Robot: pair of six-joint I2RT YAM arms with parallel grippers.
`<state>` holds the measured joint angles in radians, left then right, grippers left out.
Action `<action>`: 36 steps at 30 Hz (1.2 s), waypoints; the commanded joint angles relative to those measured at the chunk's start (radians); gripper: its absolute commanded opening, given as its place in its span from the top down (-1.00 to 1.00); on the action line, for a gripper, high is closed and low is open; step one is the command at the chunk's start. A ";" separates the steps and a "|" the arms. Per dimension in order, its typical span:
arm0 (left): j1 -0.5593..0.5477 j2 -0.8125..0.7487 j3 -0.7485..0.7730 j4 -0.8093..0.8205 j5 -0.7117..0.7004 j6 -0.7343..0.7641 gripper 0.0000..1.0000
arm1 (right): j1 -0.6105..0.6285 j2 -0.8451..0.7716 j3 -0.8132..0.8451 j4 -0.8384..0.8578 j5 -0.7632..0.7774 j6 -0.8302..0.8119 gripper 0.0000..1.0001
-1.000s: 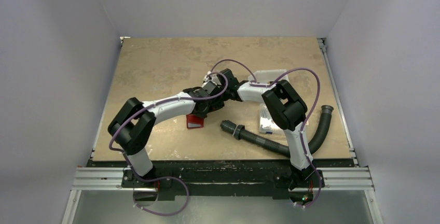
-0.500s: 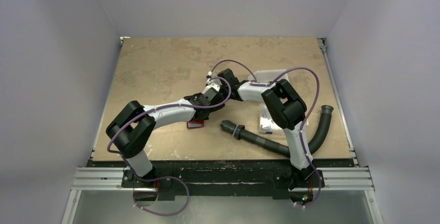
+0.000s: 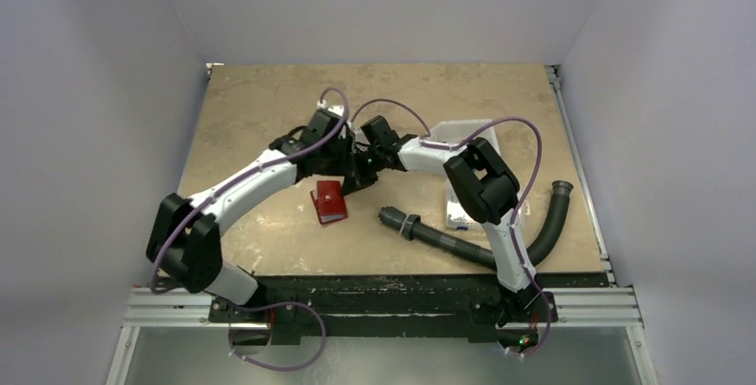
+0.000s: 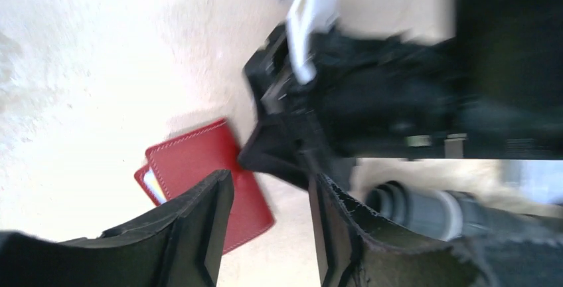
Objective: Put the credit cards into the card holder
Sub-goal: Close the card holder at the center of the board, then move the card holder to the corner of the board.
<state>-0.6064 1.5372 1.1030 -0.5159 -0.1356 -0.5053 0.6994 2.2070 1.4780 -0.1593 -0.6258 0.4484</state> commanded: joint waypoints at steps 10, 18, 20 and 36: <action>0.056 -0.462 0.095 -0.114 -0.061 0.040 -0.16 | 0.061 -0.119 -0.004 -0.100 0.076 -0.055 -0.16; 0.056 -0.608 -0.001 -0.061 -0.026 0.016 -0.18 | 0.073 -0.097 -0.166 0.250 0.102 0.152 -0.18; 0.056 -0.629 -0.013 -0.050 -0.004 0.014 -0.18 | 0.079 -0.087 -0.180 0.304 0.113 0.210 -0.11; 0.056 -0.760 0.044 -0.077 -0.081 0.002 -0.20 | 0.316 0.147 0.208 0.146 0.333 0.167 0.60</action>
<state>-0.5564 0.8158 1.0866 -0.6167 -0.1719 -0.4877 0.9585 2.2768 1.5795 0.0605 -0.3023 0.6804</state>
